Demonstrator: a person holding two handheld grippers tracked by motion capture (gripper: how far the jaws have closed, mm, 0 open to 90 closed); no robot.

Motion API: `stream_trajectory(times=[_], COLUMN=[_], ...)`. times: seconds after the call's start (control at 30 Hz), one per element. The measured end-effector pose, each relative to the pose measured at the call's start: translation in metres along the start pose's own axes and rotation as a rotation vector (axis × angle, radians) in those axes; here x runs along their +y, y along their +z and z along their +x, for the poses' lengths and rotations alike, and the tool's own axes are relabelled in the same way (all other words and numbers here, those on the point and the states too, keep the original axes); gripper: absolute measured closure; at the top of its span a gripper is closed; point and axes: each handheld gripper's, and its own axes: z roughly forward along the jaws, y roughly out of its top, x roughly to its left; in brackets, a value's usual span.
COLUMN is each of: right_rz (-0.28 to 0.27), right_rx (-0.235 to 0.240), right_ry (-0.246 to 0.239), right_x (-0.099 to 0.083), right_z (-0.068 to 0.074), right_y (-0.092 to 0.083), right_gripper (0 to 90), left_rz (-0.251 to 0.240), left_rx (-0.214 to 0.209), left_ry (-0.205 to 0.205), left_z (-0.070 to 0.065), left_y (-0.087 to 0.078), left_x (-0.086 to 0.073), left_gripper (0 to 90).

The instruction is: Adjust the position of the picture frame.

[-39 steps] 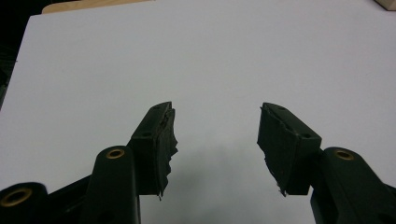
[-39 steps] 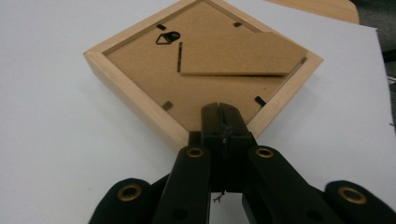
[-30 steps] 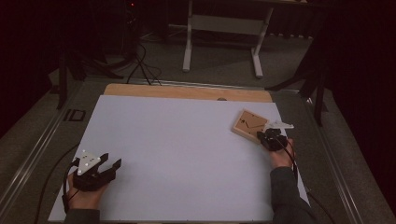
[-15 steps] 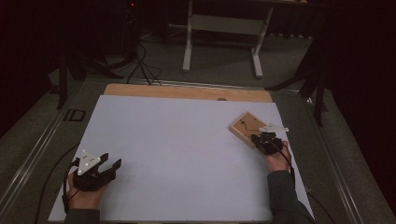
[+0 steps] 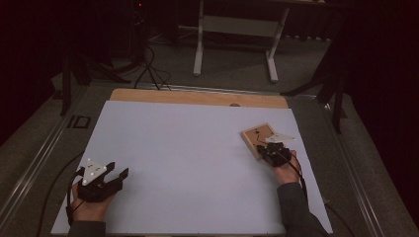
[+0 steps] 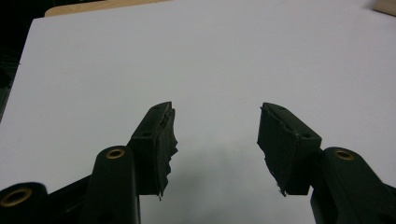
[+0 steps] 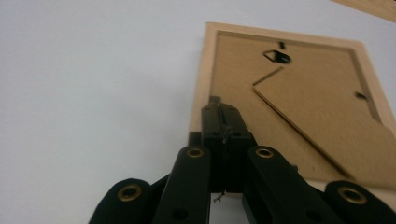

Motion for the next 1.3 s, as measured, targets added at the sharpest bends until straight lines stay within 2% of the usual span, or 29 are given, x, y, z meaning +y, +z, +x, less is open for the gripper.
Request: stream_trajectory(times=[0.6,1.3], right_rz=[0.002,0.009], right_rx=[0.063,0.104], right_ry=[-0.082,-0.183], right_x=[0.015,0.033], right_z=[0.040,0.083], right_y=[0.012,0.028], right_gripper=[89.8,89.8], left_rz=[0.003,-0.002], left_rx=[-0.003,-0.002], left_ry=[0.004,0.002], left_z=[0.000,0.000], left_y=[0.001,0.000], left_x=[0.000,0.001], left_gripper=[45.6,45.6])
